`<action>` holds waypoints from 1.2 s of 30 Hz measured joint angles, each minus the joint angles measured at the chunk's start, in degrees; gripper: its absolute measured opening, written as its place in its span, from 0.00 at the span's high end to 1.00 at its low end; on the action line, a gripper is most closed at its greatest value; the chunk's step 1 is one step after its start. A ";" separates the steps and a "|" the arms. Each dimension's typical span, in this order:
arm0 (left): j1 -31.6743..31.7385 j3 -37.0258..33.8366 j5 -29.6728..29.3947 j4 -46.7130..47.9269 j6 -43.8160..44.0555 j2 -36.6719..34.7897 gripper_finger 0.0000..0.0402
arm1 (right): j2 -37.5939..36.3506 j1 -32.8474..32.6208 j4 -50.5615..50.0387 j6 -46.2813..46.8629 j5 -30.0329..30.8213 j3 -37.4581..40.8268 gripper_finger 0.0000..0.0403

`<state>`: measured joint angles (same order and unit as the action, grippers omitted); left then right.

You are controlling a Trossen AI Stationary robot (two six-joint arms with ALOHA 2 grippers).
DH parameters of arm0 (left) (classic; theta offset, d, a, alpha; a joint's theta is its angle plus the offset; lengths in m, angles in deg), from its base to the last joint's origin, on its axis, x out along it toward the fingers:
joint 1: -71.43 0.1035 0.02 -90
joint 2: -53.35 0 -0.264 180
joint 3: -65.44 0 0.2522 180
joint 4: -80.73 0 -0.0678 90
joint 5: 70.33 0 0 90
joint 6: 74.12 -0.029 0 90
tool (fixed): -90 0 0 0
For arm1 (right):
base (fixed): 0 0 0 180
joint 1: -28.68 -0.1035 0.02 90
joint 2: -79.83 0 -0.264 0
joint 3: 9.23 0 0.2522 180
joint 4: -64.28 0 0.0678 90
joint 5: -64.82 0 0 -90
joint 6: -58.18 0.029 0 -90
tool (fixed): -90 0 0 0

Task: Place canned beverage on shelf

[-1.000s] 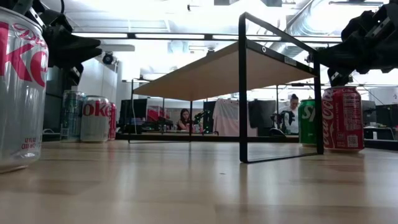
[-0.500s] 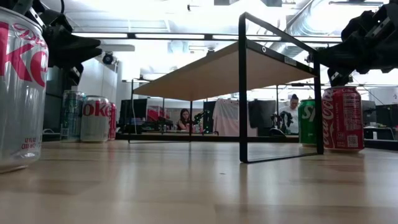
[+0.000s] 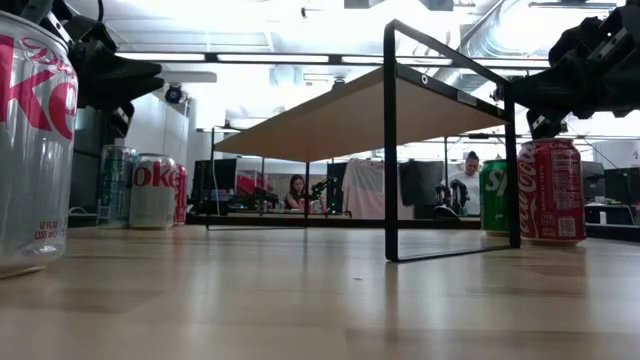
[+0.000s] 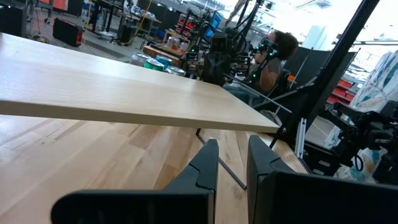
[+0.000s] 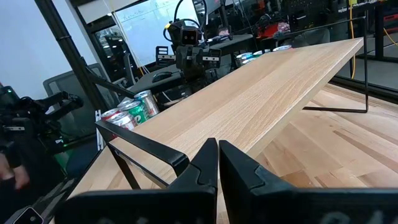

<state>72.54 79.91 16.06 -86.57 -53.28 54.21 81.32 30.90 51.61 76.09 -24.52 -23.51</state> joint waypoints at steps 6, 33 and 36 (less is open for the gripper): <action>-0.02 0.01 0.01 -0.02 0.01 -0.01 0.99 | 0.00 0.00 0.00 0.00 -0.01 0.00 1.00; 0.00 0.02 -11.30 -21.68 20.92 -0.02 0.99 | -0.02 0.02 -0.01 0.00 -0.01 0.01 1.00; 0.03 0.17 -20.62 -28.35 21.85 0.52 0.99 | 0.00 0.02 0.00 0.00 0.01 0.00 1.00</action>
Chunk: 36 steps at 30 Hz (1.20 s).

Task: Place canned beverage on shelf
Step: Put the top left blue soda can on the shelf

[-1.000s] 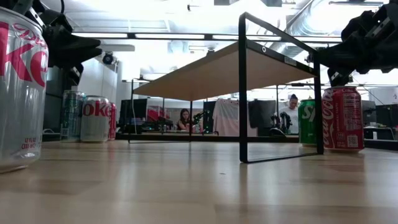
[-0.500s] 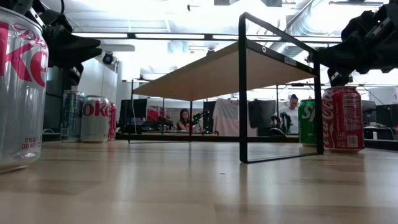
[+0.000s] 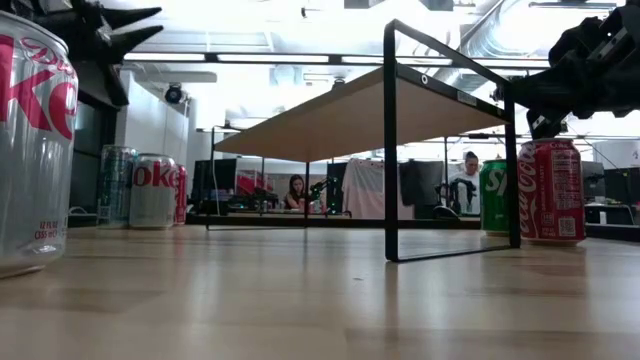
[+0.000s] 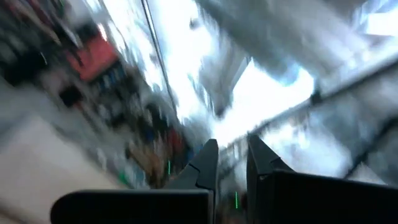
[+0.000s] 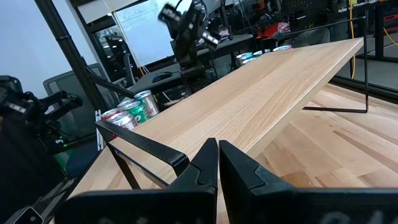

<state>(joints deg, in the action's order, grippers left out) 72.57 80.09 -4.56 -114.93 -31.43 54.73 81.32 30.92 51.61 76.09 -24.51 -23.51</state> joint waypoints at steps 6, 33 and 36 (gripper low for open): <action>0.28 10.13 -3.56 1.69 -6.67 10.46 0.87 | -0.01 -0.01 -0.02 0.00 -0.02 0.00 1.00; 32.42 77.55 1.52 116.80 -0.98 64.45 0.37 | 0.00 0.00 -0.02 -0.01 -0.02 0.02 1.00; 33.95 74.67 1.74 116.80 -2.46 65.96 0.37 | 0.00 0.00 -0.02 0.00 -0.01 0.00 1.00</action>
<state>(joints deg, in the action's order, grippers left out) 106.52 154.75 -2.82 1.87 -33.89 120.70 81.32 30.92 51.58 76.09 -24.52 -23.51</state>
